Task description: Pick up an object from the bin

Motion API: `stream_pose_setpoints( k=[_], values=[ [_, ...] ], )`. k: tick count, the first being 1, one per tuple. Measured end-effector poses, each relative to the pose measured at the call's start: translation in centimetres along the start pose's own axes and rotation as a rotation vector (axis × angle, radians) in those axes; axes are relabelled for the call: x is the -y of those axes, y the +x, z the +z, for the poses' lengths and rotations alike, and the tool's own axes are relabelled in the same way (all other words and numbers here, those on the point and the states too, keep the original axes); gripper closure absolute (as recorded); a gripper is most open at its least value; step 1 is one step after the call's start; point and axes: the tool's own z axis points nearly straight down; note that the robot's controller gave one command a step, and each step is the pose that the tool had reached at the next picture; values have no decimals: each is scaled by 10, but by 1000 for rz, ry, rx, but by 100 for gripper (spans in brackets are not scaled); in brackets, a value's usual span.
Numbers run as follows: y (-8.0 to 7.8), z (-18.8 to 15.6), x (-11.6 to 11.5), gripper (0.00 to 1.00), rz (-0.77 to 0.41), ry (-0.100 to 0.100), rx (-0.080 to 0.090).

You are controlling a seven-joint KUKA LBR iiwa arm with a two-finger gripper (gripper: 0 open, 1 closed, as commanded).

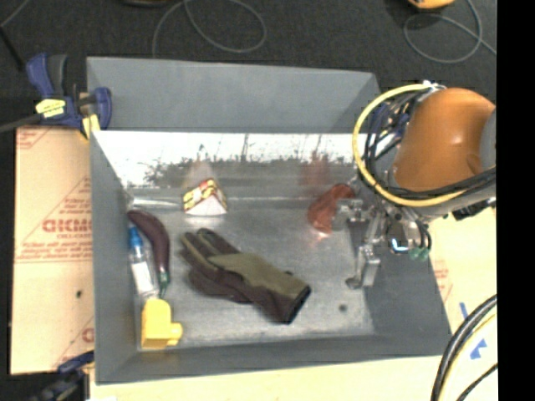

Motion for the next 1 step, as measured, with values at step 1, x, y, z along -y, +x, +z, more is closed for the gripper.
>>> stream_pose_setpoints(
  k=[1],
  values=[
    [-1,-4,0,0,-2,1,8]
  ],
)
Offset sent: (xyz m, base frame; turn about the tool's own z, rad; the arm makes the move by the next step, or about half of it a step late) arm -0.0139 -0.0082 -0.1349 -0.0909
